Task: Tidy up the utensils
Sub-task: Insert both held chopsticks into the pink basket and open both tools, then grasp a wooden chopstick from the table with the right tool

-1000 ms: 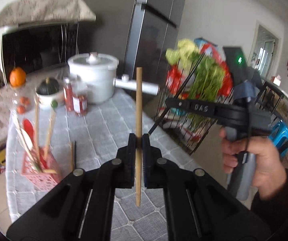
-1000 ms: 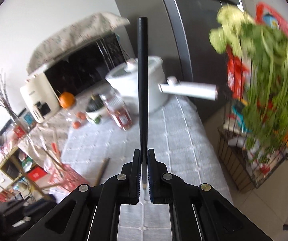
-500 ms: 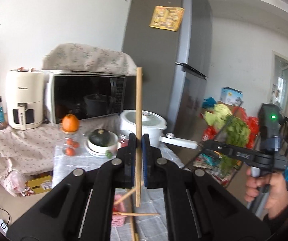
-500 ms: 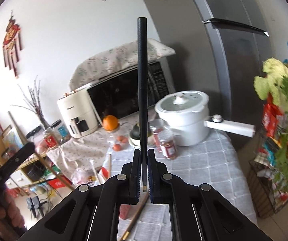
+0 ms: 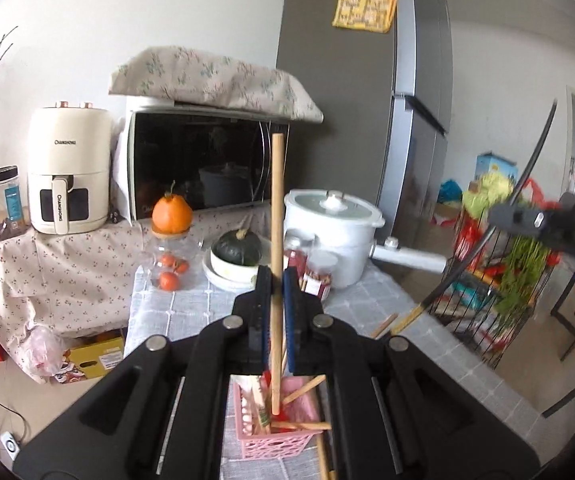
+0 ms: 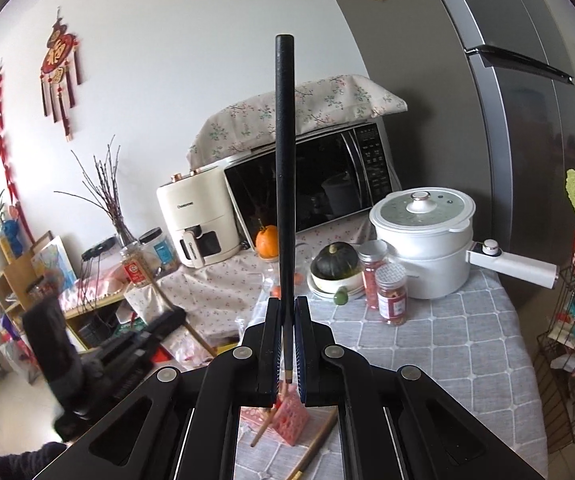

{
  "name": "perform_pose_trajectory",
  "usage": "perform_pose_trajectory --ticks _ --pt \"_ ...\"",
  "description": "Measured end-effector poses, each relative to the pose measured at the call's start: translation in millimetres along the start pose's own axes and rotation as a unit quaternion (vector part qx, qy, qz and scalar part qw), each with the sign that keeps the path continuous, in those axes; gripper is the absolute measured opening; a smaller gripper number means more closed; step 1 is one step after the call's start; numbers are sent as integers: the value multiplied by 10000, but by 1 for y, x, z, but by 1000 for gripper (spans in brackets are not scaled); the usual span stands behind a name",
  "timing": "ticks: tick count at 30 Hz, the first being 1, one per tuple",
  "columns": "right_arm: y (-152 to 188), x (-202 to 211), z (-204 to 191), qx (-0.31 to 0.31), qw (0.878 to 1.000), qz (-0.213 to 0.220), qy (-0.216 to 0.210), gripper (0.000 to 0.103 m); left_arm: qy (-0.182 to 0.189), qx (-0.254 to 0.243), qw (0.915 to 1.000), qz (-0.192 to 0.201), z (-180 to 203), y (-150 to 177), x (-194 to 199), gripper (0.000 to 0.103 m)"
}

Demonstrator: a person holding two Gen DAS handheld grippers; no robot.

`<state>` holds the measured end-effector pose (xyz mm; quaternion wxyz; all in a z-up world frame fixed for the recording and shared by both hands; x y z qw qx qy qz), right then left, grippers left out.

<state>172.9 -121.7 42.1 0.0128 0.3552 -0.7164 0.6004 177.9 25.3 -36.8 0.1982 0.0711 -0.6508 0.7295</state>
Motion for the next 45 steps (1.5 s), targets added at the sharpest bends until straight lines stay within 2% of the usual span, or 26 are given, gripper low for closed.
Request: perform_pose_trajectory --ticks 10,14,17,18,19,20,21,22,30,36,37,39,41,45 --pt "14 -23 -26 134 9996 -146 -208 6 -269 1 9975 -658 -17 40 -30 7" --pt "25 -35 -33 256 9990 -300 -201 6 -223 250 9940 -1037 -23 55 -40 7" --pt "35 -45 -34 279 9983 -466 -190 6 -250 374 9922 -1163 -28 59 -40 8" --pt "37 -47 -35 285 9981 -509 -188 6 -258 439 9915 -1201 -29 60 -39 15" --pt "40 -50 -35 298 9978 -560 -184 6 -229 546 9904 -1247 -31 60 -38 29" --pt "44 -53 -36 311 9974 -616 -190 6 -225 661 9893 -1282 -34 60 -37 37" --pt "46 -55 -37 316 9972 -651 -198 6 -254 808 9877 -1312 -38 59 -34 50" --pt "49 -58 -38 315 9968 -700 -218 6 -235 976 9861 -1326 -41 59 -31 55" --pt "64 -83 -44 403 9949 -888 -245 6 -448 1633 9724 -1605 -62 67 -15 68" --pt "82 -105 -45 446 9925 -1120 -212 8 -538 1455 9726 -1734 -61 75 -12 71" --pt "83 -106 -46 440 9924 -1121 -243 10 -541 1390 9732 -1752 -58 75 -11 74" --pt "80 -104 -44 377 9935 -1040 -278 22 -512 1350 9733 -1784 -57 76 -11 81" --pt "73 -96 -41 299 9951 -906 -269 39 -474 1408 9714 -1852 -57 77 -11 85" --pt "51 -71 -22 70 9986 -499 -134 53 -527 1580 9661 -1973 -62 82 -9 96"
Point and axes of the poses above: each gripper's, at about its wrist camera, not at the fingertips, and x roughly against the way its jaws point, z to its right, y to its underside, the point moved 10 cm from there along -x, roughly the way its jaws point, and after that the axes turned 3 degrees about x, right-handed, at the moved point
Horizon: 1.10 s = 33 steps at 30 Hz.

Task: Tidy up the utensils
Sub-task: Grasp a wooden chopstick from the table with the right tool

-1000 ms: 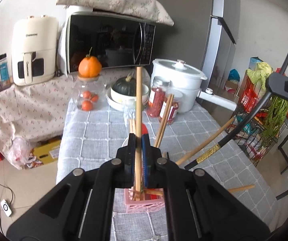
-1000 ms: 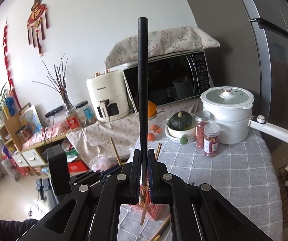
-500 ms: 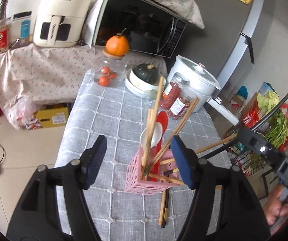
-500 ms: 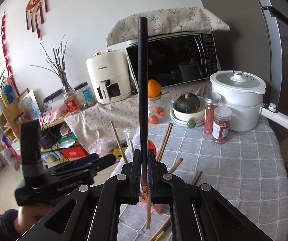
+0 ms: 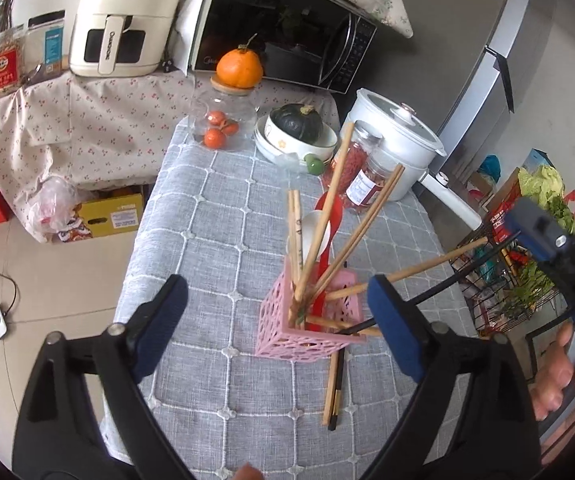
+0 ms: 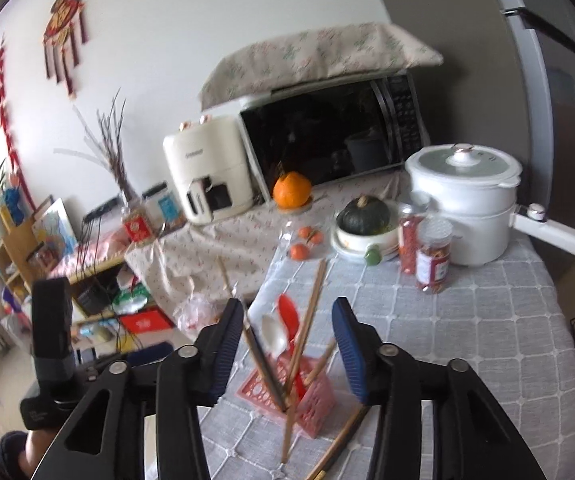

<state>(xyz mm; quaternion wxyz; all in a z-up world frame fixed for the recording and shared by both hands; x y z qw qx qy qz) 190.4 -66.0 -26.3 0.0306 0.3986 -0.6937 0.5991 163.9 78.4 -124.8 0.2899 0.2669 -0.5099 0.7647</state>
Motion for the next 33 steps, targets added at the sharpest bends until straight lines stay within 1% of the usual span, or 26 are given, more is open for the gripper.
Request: perform_pose_trajectory --ticks 2,4,6,8,9,11,12,13,14,16,18,19,20,21,22,23,26,28,30,33 --pt "-8 14 23 -307 9992 210 111 61 -5 53 10000 7 -2 1 1 99" --pt "-11 20 47 -597 9975 304 240 63 -27 56 10000 -5 -4 2 2 100" --pt "-6 19 71 -798 9955 268 435 64 -64 48 10000 -29 -6 4 0 101" --pt "9 5 94 -880 9936 35 708 64 -107 59 9999 -82 -8 6 -3 101" --pt "19 -6 101 -868 9931 -141 779 64 -129 72 9998 -121 -9 7 -5 101" --pt "38 -26 109 -814 9920 -454 852 64 -152 118 9996 -205 -12 9 -9 102" --pt "49 -40 110 -781 9914 -652 824 63 -150 157 9995 -240 -13 10 -10 102" --pt "65 -59 112 -795 9899 -920 732 58 -138 195 9993 -270 -14 11 -11 102" --pt "74 -69 112 -821 9886 -1073 658 50 -121 234 9992 -293 -15 11 -12 102" --pt "98 -97 112 -927 9828 -1506 540 44 -123 292 9990 -304 -18 10 -12 102" --pt "113 -119 115 -1095 9766 -1784 503 42 -126 358 9988 -305 -20 10 -12 102" --pt "117 -124 115 -1148 9750 -1838 499 39 -121 392 9987 -310 -22 9 -12 102" --pt "120 -132 116 -1193 9735 -1890 486 30 -116 411 9986 -316 -22 10 -12 102" --pt "122 -139 118 -1236 9724 -1926 448 26 -108 429 9984 -340 -22 10 -12 102" --pt "124 -146 118 -1351 9709 -1949 333 20 -98 435 9984 -359 -23 11 -13 102" --pt "125 -151 118 -1503 9689 -1957 201 16 -97 439 9983 -374 -24 11 -14 102" --pt "128 -161 122 -1894 9617 -1983 12 12 -94 486 9979 -419 -27 12 -16 102" --pt "132 -167 119 -2072 9567 -2035 -172 12 -56 551 9975 -442 -28 12 -17 102" --pt "135 -173 118 -2081 9543 -2136 -175 12 -24 596 9972 -457 -28 12 -18 102" --pt "138 -185 115 -1943 9542 -2274 -80 12 -23 582 9972 -476 -26 12 -19 102"
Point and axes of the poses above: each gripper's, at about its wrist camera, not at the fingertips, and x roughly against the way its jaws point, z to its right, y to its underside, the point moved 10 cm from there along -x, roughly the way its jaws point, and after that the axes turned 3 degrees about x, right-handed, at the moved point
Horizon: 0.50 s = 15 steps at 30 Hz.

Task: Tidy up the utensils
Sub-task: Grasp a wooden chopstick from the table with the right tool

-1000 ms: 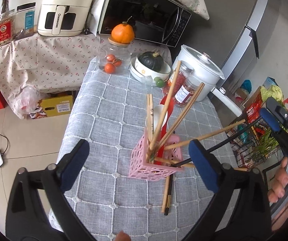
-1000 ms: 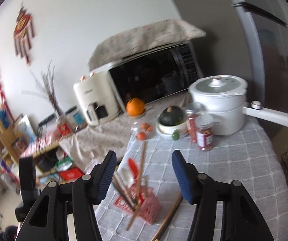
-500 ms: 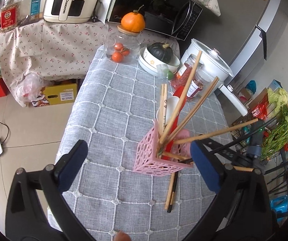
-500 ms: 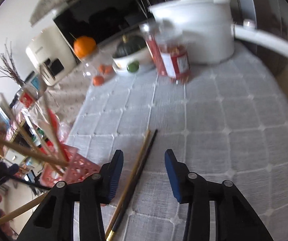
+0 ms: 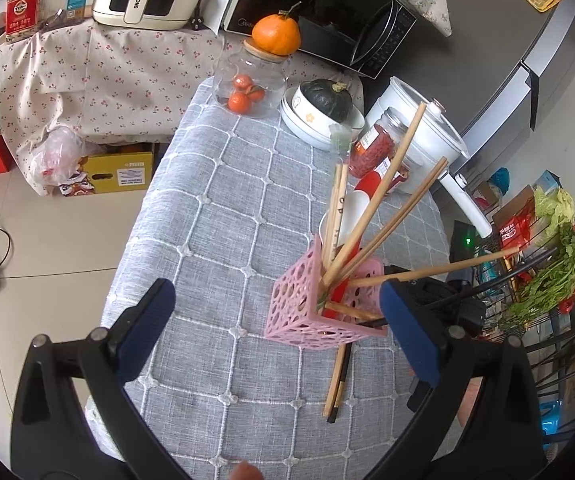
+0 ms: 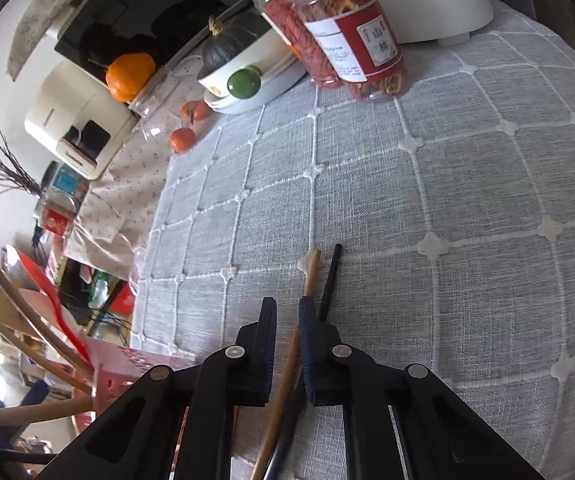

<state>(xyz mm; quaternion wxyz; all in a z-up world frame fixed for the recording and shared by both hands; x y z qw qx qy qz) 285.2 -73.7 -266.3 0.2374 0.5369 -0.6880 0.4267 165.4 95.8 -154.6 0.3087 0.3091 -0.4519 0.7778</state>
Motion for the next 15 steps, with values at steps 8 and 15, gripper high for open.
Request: perform_pose_trajectory --ticks 8,15 --pt "9 -13 -2 631 9943 -235 828 9 -17 15 10000 -37 -2 1 -1 102" --pt "30 -3 1 1428 9775 -546 1454 8 -14 -15 10000 13 -4 1 5 102"
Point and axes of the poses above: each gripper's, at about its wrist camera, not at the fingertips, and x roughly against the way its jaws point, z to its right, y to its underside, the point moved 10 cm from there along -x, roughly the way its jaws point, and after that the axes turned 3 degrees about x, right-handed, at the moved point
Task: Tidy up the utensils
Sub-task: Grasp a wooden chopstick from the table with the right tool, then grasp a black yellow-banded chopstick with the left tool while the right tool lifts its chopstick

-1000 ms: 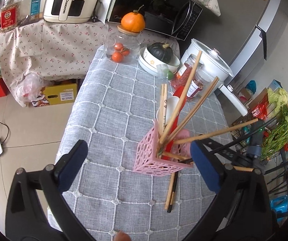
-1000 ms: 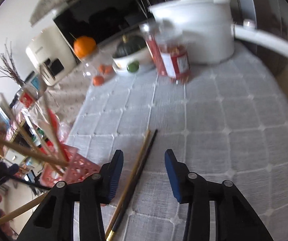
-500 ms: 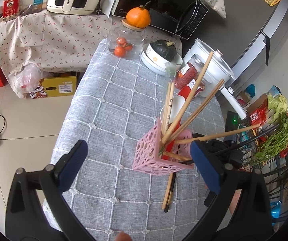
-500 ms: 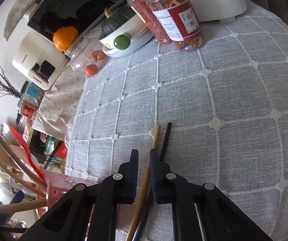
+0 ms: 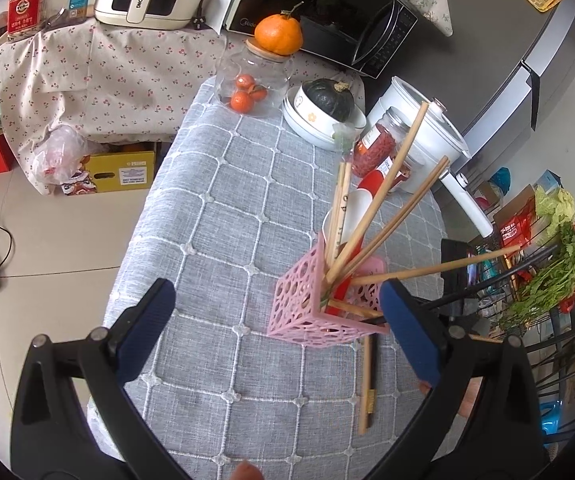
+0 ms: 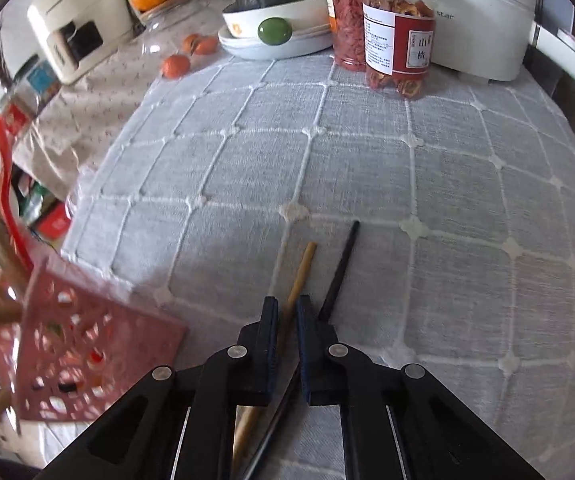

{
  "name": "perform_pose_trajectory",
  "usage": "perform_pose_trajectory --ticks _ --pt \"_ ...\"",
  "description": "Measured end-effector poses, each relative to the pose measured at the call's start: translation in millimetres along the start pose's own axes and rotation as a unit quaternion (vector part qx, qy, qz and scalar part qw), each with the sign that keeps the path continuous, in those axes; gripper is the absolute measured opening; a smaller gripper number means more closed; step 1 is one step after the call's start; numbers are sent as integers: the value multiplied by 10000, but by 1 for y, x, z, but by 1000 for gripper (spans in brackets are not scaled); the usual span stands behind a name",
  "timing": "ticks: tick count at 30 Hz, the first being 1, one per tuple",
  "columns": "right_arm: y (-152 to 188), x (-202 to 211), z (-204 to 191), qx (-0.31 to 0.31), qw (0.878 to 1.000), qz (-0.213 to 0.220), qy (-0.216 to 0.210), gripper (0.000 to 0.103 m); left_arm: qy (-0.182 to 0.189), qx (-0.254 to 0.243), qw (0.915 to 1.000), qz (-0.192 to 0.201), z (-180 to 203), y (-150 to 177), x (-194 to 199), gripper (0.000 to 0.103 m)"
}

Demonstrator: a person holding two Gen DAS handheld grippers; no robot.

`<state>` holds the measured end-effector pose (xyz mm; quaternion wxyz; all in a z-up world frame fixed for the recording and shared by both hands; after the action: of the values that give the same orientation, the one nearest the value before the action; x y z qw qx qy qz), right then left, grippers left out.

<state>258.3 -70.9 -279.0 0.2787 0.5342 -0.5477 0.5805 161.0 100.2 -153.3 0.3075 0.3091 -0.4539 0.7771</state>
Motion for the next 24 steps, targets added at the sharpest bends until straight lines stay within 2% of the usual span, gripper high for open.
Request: perform_pose_trajectory --ticks 4,10,14,19,24 --pt "14 10 13 12 10000 -71 27 5 -4 -122 9999 -4 2 6 3 102" --pt "34 36 39 -595 9973 42 -422 5 28 -353 9994 41 9 17 10 102" --pt "42 70 49 -802 9942 355 -617 5 -164 -846 9962 159 16 29 14 102" --pt "52 114 57 -783 9922 747 -625 5 -324 -1322 9904 245 26 54 20 102" --pt "63 161 63 -731 9883 1209 -568 5 -368 -1860 9812 359 56 83 25 102"
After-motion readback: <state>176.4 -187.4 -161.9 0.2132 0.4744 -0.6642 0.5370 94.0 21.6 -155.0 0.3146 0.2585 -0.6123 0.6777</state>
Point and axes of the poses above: each gripper's, at about its wrist camera, not at the fingertips, and x roughly against the way its jaws point, z to its right, y to its underside, the point moved 10 cm from there along -x, roughly the way its jaws point, and after that the axes turned 3 degrees about x, right-handed, at the moved point
